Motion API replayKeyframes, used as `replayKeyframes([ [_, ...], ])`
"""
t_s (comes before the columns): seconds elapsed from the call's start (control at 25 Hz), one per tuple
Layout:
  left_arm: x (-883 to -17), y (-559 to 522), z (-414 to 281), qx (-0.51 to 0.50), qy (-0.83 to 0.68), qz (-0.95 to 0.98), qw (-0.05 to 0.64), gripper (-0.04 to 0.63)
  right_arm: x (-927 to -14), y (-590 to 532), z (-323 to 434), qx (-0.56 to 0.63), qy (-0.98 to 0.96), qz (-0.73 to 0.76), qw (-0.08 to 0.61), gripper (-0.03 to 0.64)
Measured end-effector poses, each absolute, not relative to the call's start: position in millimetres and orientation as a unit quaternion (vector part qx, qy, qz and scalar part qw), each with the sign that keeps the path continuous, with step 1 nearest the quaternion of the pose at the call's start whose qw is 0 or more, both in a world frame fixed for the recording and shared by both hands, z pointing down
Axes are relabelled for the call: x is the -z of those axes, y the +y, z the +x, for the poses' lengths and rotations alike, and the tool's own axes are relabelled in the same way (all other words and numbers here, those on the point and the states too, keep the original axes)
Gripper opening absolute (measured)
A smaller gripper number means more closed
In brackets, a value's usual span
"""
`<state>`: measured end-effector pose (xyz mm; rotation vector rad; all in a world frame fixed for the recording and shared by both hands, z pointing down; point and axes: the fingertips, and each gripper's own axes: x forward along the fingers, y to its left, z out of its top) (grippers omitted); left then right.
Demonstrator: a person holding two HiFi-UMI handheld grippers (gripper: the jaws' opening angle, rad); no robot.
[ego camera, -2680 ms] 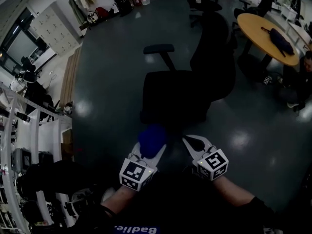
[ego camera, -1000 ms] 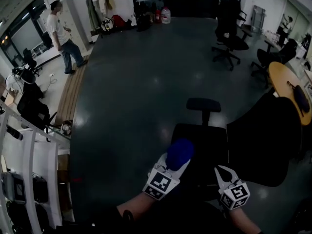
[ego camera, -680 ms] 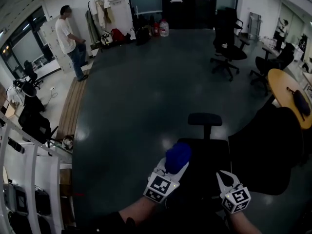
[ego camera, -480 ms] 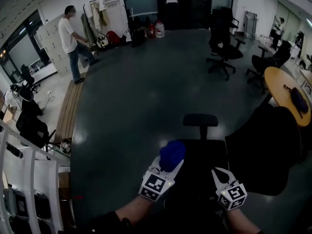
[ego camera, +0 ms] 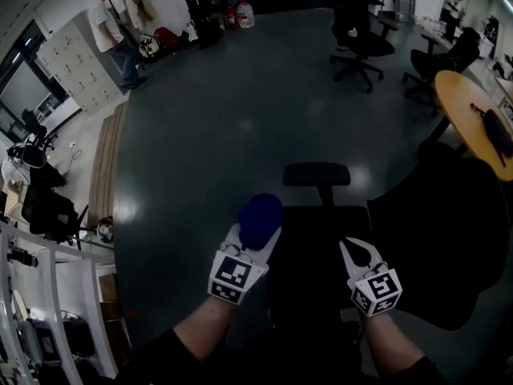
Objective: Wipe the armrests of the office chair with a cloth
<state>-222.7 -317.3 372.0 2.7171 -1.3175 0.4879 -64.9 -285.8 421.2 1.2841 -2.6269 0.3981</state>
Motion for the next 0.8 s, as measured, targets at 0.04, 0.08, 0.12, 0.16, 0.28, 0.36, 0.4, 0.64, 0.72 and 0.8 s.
replayKeyframes([
  [0.04, -377.3, -328.5, -224.6, -0.167, -0.433, 0.885, 0.039, 0.140, -426.0, -295.3, -60.9, -0.133, -0.884, 0.438, 0.096, 0.003],
  [0.08, -383.2, -340.0, -226.8, -0.177, -0.435, 0.882, 0.036, 0.140, -431.3, -304.8, -56.7, -0.132, -0.881, 0.444, 0.099, 0.003],
  [0.12, -389.9, -351.5, -228.9, -0.187, -0.436, 0.880, 0.033, 0.140, -437.1, -314.0, -52.0, -0.131, -0.878, 0.450, 0.102, 0.003],
  [0.16, -397.2, -362.8, -230.6, -0.198, -0.436, 0.878, 0.030, 0.140, -443.3, -322.8, -47.0, -0.131, -0.874, 0.456, 0.105, 0.003],
  [0.28, -419.9, -396.5, -233.5, -0.232, -0.422, 0.876, 0.023, 0.140, -460.4, -349.3, -32.2, -0.132, -0.865, 0.472, 0.111, 0.003],
  [0.36, -433.9, -420.1, -236.3, -0.254, -0.412, 0.875, 0.027, 0.140, -470.5, -366.8, -22.3, -0.134, -0.859, 0.481, 0.117, 0.003],
  [0.4, -440.6, -431.8, -238.0, -0.265, -0.410, 0.872, 0.029, 0.140, -475.9, -374.4, -17.3, -0.135, -0.856, 0.484, 0.122, 0.003],
  [0.64, -480.4, -483.1, -241.5, -0.334, -0.390, 0.858, 0.028, 0.140, -511.4, -408.7, -0.7, -0.135, -0.845, 0.495, 0.152, 0.003],
  [0.72, -490.1, -495.3, -242.5, -0.354, -0.383, 0.853, 0.034, 0.140, -520.9, -420.2, 2.6, -0.138, -0.840, 0.498, 0.165, 0.003],
  [0.8, -496.2, -508.5, -245.5, -0.378, -0.375, 0.846, 0.032, 0.140, -525.4, -432.5, 3.0, -0.138, -0.836, 0.501, 0.178, 0.003],
])
